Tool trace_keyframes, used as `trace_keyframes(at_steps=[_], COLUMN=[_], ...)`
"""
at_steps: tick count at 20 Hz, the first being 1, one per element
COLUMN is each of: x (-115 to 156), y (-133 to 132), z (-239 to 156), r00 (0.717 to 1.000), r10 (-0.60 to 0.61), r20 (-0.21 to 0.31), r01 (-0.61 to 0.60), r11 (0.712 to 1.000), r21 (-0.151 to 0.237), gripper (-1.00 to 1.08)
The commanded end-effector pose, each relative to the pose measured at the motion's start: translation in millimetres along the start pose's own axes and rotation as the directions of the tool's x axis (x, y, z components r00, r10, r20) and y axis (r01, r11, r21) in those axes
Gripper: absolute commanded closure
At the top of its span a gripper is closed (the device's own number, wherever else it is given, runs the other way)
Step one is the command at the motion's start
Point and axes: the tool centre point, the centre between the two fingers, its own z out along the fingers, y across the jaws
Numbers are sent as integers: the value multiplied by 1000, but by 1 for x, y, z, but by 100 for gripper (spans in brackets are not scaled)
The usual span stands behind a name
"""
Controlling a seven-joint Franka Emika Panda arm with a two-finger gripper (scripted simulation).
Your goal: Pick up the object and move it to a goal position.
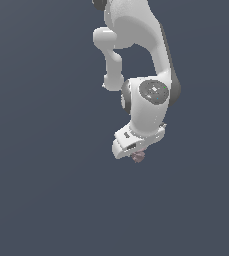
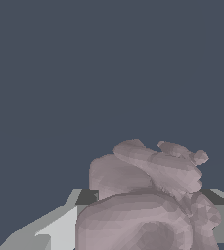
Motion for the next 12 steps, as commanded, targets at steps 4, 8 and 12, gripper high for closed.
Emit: trace_keyframes(at_steps=[4, 8, 12], x=[-18, -29, -37], y=[-9, -15, -20], z=[-53, -86, -112], r00=[1000, 1000, 1000], r10=[0, 0, 0], r20=[-1, -1, -1], r01=[0, 0, 0], r11=[1000, 1000, 1000], r21=[0, 0, 0], gripper=[108, 108, 108])
